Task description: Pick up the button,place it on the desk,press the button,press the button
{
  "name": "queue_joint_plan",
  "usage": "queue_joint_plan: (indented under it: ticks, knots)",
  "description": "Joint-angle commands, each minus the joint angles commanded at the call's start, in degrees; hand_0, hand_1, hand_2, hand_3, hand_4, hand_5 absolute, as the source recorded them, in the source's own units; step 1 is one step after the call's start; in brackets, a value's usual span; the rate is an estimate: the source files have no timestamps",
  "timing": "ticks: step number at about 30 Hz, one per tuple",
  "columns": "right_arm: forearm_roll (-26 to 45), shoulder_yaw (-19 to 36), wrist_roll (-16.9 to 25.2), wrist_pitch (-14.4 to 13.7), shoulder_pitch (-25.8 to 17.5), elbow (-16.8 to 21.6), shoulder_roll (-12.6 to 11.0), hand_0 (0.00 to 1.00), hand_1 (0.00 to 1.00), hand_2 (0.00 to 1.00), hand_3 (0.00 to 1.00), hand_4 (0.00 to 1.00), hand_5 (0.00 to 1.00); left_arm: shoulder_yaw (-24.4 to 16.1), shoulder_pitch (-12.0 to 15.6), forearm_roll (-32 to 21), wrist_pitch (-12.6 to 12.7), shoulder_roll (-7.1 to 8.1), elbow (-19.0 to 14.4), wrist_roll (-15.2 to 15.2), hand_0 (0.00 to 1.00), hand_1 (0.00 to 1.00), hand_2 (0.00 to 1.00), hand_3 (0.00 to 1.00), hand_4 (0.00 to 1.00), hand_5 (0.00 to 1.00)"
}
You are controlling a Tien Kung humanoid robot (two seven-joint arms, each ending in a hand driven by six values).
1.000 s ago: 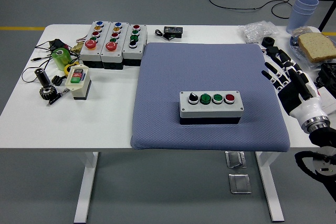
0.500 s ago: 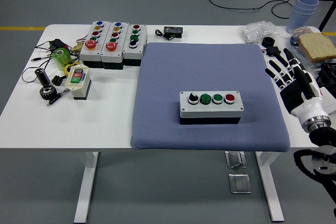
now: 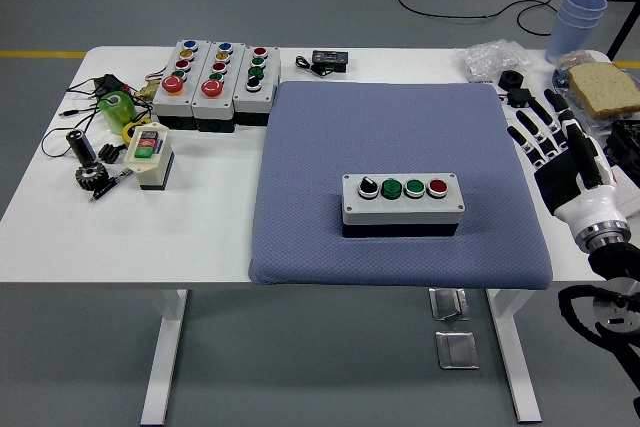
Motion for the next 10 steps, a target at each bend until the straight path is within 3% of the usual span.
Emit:
queue_joint_plan:
  ticks: [10]
  knots:
    - [-0.4,0.5,0.3,-0.4,-0.4,0.0,-0.1,0.804,0.736,0.774,0.756,0.731,0.447,-0.1,0.3,0.5,-0.2,-0.06,0.0,0.1,0.651,0.639,0.653,0.558,0.330,0.853]
